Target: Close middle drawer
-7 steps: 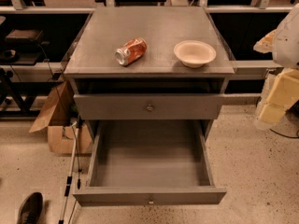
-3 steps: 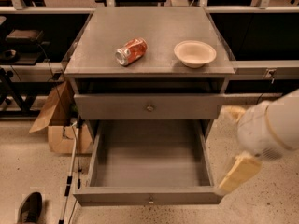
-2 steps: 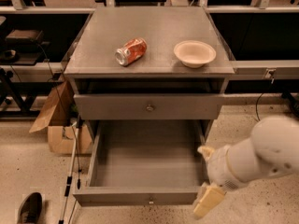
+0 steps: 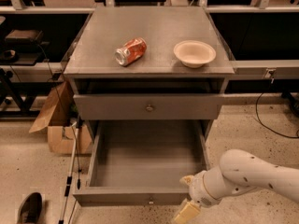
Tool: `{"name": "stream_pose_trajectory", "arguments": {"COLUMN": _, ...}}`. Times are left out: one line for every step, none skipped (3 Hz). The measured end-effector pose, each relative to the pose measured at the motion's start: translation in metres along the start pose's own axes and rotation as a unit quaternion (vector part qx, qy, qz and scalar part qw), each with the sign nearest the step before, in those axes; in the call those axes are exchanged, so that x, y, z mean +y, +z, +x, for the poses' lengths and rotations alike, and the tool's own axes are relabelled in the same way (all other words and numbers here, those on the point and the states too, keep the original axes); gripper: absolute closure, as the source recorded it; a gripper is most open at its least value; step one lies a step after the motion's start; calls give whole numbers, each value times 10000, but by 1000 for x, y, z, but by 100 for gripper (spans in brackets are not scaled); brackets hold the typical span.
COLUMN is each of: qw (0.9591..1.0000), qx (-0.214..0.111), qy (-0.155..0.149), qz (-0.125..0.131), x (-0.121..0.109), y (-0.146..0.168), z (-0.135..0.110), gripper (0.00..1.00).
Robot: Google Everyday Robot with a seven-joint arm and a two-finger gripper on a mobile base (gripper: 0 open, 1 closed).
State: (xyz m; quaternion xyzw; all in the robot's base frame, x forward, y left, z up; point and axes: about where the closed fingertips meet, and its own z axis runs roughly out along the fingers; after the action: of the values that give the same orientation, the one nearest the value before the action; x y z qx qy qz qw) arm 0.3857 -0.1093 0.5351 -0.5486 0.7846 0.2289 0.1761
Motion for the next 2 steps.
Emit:
{"name": "stream_pose_trajectory", "arguments": {"qw": 9990, "qx": -96, "qy": 326, "qz": -301, "x": -8, "y": 48, "z": 22, "gripper": 49}}
{"name": "stream_pose_trajectory", "arguments": {"qw": 9976, "qx": -108, "qy": 499, "qz": -458, "x": -10, "y": 69, "z": 36, "gripper": 74}}
